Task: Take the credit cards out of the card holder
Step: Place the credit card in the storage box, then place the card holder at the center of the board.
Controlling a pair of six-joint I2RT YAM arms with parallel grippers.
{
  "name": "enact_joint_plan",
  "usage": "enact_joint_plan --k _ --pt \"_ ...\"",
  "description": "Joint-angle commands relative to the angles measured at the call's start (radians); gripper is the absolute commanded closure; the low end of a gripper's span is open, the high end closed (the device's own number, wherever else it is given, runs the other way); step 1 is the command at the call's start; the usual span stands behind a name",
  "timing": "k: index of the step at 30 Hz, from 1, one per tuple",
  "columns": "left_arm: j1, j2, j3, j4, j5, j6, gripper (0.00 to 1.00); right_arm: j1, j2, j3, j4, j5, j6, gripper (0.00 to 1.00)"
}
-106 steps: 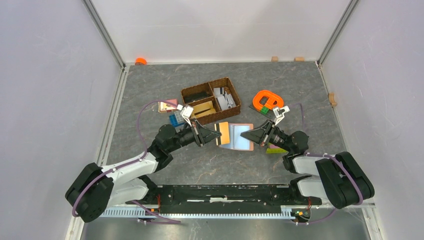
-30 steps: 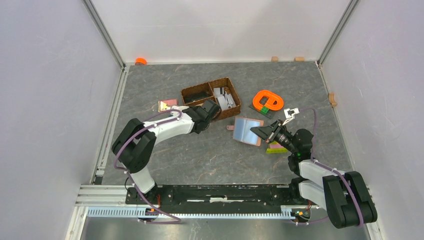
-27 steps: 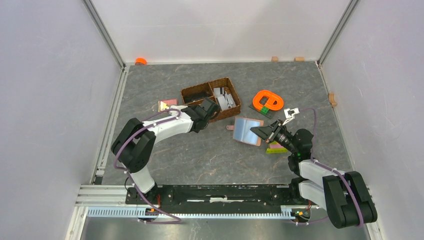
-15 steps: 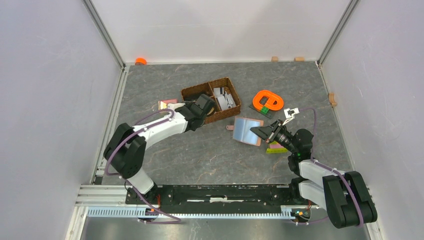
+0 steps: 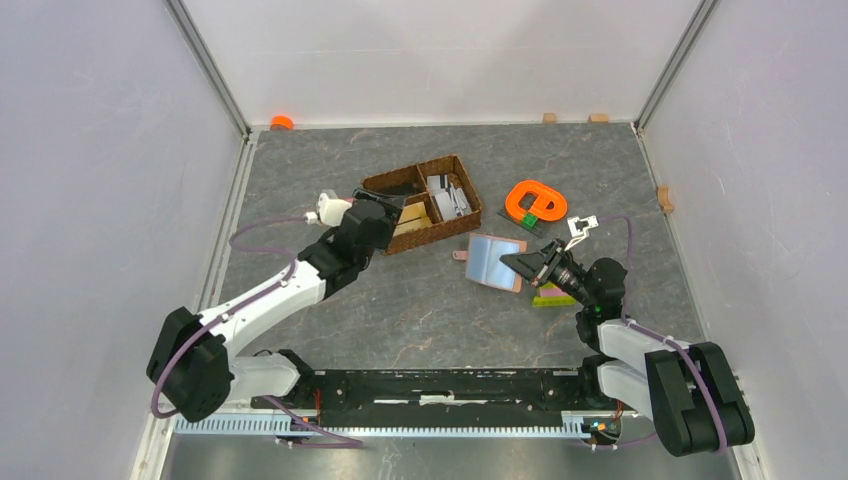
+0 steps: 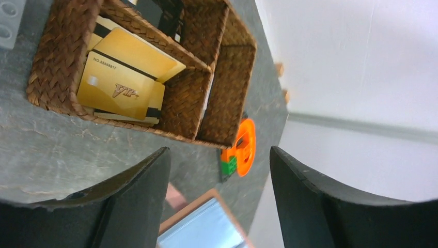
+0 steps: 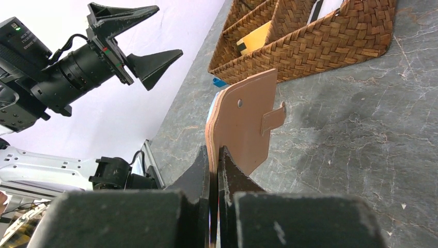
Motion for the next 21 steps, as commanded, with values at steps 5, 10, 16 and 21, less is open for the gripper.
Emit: enact_joint_plan --k 5,10,16,21 --pt "0.071 -0.13 -0.123 0.321 0.596 0.668 0.21 -0.003 -0.004 0.002 0.09 -0.02 -0.016 1.0" --pt "0.071 -0.164 -0.195 0.343 0.76 0.779 0.19 -0.002 -0.016 0.003 0.131 -0.037 -0.001 1.0" --pt "0.071 -0.079 -0.277 0.549 0.879 0.8 0.12 -0.002 -0.027 -0.01 0.266 -0.076 0.081 1.0" --pt "0.069 -0.021 -0.311 0.731 0.989 0.735 0.02 -0.002 -0.024 -0.022 0.441 -0.11 0.189 1.0"
